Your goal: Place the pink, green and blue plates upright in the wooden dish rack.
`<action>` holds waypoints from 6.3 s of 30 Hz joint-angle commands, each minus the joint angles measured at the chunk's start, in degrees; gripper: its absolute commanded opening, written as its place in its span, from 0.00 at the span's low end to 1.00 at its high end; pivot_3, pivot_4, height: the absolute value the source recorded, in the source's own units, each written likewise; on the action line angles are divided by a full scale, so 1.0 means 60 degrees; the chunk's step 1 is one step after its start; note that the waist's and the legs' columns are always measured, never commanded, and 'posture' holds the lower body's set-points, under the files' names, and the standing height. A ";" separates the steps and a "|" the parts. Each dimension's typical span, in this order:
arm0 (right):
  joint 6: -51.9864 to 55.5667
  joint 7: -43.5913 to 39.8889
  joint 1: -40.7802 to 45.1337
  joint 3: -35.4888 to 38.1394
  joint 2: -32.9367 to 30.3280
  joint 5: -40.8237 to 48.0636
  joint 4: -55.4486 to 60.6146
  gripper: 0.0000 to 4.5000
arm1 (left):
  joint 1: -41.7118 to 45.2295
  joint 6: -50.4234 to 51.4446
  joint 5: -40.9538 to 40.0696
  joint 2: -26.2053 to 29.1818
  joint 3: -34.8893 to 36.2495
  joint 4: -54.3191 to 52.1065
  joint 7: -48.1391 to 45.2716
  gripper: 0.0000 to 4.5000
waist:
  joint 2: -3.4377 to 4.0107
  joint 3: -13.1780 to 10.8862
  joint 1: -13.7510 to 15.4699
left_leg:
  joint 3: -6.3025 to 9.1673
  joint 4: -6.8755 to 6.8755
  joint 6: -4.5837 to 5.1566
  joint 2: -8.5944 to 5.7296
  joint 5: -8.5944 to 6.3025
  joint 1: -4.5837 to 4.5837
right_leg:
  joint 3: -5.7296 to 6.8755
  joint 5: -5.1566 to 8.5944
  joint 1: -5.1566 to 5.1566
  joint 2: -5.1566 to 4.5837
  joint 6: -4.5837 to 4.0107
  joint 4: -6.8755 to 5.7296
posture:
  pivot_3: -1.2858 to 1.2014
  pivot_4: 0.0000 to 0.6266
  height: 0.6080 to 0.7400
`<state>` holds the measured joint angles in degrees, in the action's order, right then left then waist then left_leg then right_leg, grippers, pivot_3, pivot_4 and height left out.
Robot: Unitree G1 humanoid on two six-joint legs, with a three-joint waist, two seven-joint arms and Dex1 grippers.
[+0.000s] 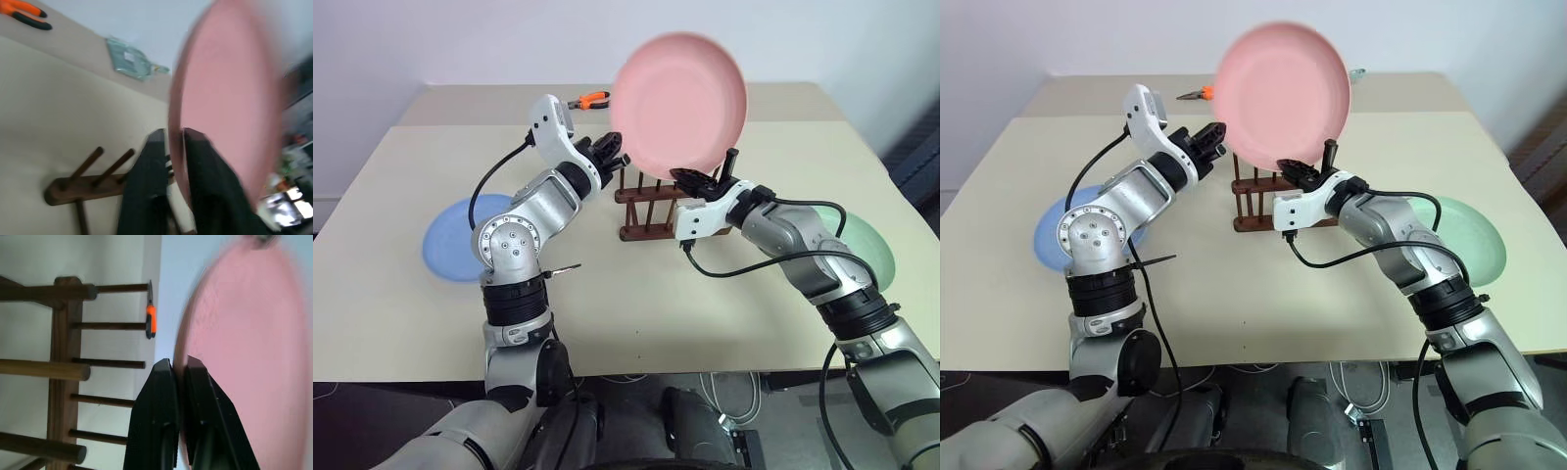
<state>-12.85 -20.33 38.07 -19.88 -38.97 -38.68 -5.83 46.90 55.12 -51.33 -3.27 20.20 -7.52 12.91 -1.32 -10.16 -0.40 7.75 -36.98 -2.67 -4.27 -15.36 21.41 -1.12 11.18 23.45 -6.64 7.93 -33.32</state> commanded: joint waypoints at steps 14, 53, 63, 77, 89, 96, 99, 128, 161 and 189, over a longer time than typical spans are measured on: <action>0.7943 -0.2288 -0.0089 0.5902 0.2222 1.2531 0.3917 0.00 | -0.3422 -0.5185 0.4774 0.5754 -0.3426 0.0299 -0.6746 0.63 | 0.0026 -0.0016 -0.0049 | -0.0003 0.0042 0.0045 0.0021 -0.0024 -0.0016 | -0.0024 0.0004 0.0008 0.0022 -0.0029 0.0001 | 0.52 0.24 1.00; 0.8247 -0.1850 -0.0597 0.6987 0.0478 1.3153 0.1530 0.90 | -0.5003 -0.4849 0.5131 0.5765 -0.3998 -0.0978 -0.9128 0.64 | 0.0048 -0.0029 -0.0021 | -0.0014 0.0056 0.0053 0.0021 -0.0028 -0.0005 | -0.0010 -0.0005 0.0030 0.0010 -0.0016 0.0002 | 0.52 0.24 1.00; 0.7081 -0.2594 -0.5543 0.6224 -0.1629 1.0337 0.3016 0.90 | -0.4704 -0.5046 0.5399 0.5437 -0.5071 -0.0940 -0.9770 0.64 | 0.0049 -0.0027 -0.0048 | -0.0025 0.0053 0.0062 0.0020 -0.0033 -0.0011 | -0.0010 0.0021 0.0011 -0.0003 -0.0028 0.0012 | 0.52 0.24 1.00; 0.6723 -0.0972 -0.5177 0.4677 -0.1079 0.7593 0.1511 0.02 | -0.4426 -0.5095 0.5773 0.4929 -0.5730 -0.1087 -1.0078 0.64 | 0.0072 -0.0023 -0.0001 | -0.0038 0.0015 0.0077 0.0019 -0.0042 -0.0004 | -0.0022 0.0025 0.0002 -0.0008 -0.0028 0.0018 | 0.52 0.24 1.00; 0.8186 -0.1068 -0.0590 0.9026 0.0037 1.5119 0.3377 0.01 | -0.4669 -0.5142 0.5798 0.5135 -0.5302 -0.1022 -0.9866 0.64 | 0.0149 -0.0058 -0.0037 | -0.0019 0.0012 0.0083 0.0025 -0.0045 -0.0004 | -0.0013 0.0001 0.0002 0.0001 -0.0015 0.0010 | 0.52 0.24 1.00; 0.9537 0.0496 0.1185 0.7714 0.1592 1.9265 0.4059 0.01 | -0.4577 -0.5240 0.5909 0.5033 -0.5321 -0.0844 -0.9804 0.64 | 0.0121 -0.0044 -0.0048 | 0.0002 0.0009 0.0089 0.0025 -0.0048 -0.0005 | 0.0001 0.0018 -0.0012 -0.0007 -0.0041 0.0020 | 0.52 0.24 1.00; 0.9683 0.1860 0.1533 0.7031 0.2630 1.9758 0.3561 0.01 | -0.4601 -0.5270 0.5973 0.4970 -0.5335 -0.0869 -0.9752 0.64 | 0.0129 -0.0047 -0.0068 | 0.0001 0.0010 0.0088 0.0026 -0.0048 -0.0005 | -0.0007 0.0014 0.0007 -0.0007 -0.0046 0.0006 | 0.52 0.24 1.00; 0.9753 0.3907 0.1903 0.6456 0.3979 1.8502 0.0773 0.78 | -0.4780 -0.5136 0.5963 0.5026 -0.5206 -0.1100 -0.9537 0.64 | 0.0136 -0.0048 -0.0083 | -0.0010 0.0023 0.0088 0.0018 -0.0048 0.0000 | -0.0004 -0.0004 0.0025 0.0005 -0.0015 -0.0002 | 0.52 0.24 1.00; 0.3643 -0.3684 -0.0436 -0.0912 0.1079 0.6946 0.4004 1.00 | -0.4013 0.0356 0.3461 0.2953 0.4197 -0.0150 -0.0643 0.82 | -0.0007 -0.0032 0.0010 | 0.0024 0.0017 0.0065 0.0007 -0.0041 0.0003 | 0.0018 0.0001 0.0014 -0.0009 0.0005 -0.0001 | 0.52 0.24 1.00; 0.0409 -0.1852 0.1769 -0.1394 0.2645 0.2048 0.0081 0.61 | -0.1699 -0.0898 0.1862 0.3166 0.0078 -0.3007 -0.2567 0.00 | -0.0027 -0.0042 -0.0071 | 0.0015 0.0129 -0.0038 0.0015 0.0024 -0.0016 | 0.0007 -0.0008 0.0056 0.0008 -0.0017 -0.0003 | 0.52 0.24 1.00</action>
<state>-8.96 -32.62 47.64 -28.52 -23.44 -24.89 -5.17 36.51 49.82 -38.15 15.58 20.32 -22.96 -2.53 -1.49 -10.42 -0.83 7.83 -36.20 -2.91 -4.19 -15.21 21.32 -1.08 11.13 23.79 -6.59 7.83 -33.34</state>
